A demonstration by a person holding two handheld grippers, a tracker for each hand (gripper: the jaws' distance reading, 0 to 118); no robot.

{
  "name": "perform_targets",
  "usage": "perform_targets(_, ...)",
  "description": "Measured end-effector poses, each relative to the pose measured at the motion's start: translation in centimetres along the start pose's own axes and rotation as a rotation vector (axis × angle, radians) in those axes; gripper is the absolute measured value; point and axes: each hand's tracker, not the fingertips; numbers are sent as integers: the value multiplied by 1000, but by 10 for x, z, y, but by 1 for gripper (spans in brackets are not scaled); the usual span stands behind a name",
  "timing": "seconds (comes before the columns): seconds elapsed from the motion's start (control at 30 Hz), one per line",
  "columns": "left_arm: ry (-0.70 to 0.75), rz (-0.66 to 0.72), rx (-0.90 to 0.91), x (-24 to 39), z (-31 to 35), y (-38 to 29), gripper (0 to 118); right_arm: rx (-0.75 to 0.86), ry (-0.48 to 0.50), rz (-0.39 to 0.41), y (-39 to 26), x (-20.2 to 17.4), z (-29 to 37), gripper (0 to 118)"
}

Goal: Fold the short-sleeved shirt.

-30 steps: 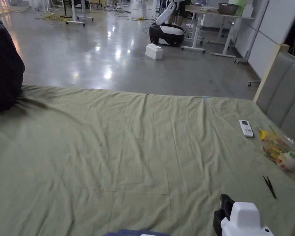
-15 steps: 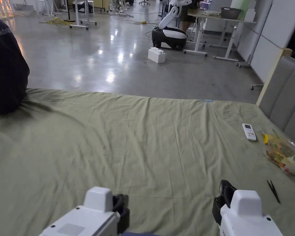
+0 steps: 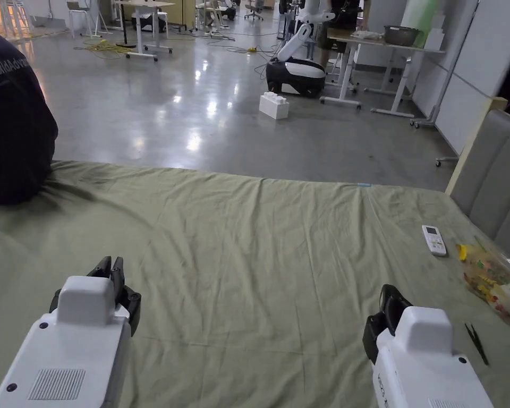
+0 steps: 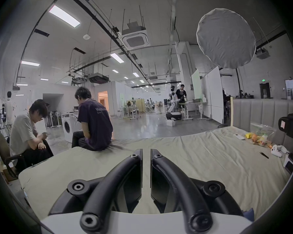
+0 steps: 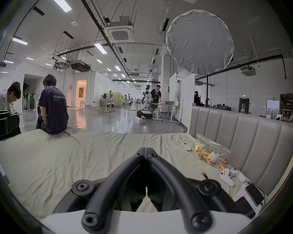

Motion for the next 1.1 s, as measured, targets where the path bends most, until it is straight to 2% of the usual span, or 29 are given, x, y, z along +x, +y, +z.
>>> perform_targets(0.2,2,-7,-11,-14,1,-3,9,-10,15,24,0,0,5,0)
perform_targets(0.33,-14,-17,-40,-24,6,-12,9,-122,66,53,-28,-7,26,0)
perform_targets(0.43,-20,-30,-65,-30,10,-22,9,-248,143,50,-69,-29,50,0)
perform_targets(0.53,-30,-16,-105,-35,13,-35,9,-369,227,88,-107,-61,66,0)
perform_targets(0.63,-32,-15,-145,-38,17,-46,9,-418,276,127,-137,-89,69,0)
perform_targets(0.73,-47,-1,-183,-42,24,-56,9,-447,264,105,-159,-99,63,0)
perform_targets(0.87,-84,17,-244,-47,31,-69,9,-518,190,96,-179,-96,52,0)
perform_targets(0.97,-195,67,-348,-49,33,-80,9,-538,160,103,-190,-93,46,0)
perform_targets(1.03,-318,134,-483,-51,28,-89,11,-557,156,92,-194,-88,45,0)
perform_targets(1.07,-365,178,-544,-51,24,-94,15,-556,155,95,-196,-88,46,0)
perform_targets(1.1,-420,244,-619,-53,19,-101,29,-557,154,101,-197,-88,47,0)
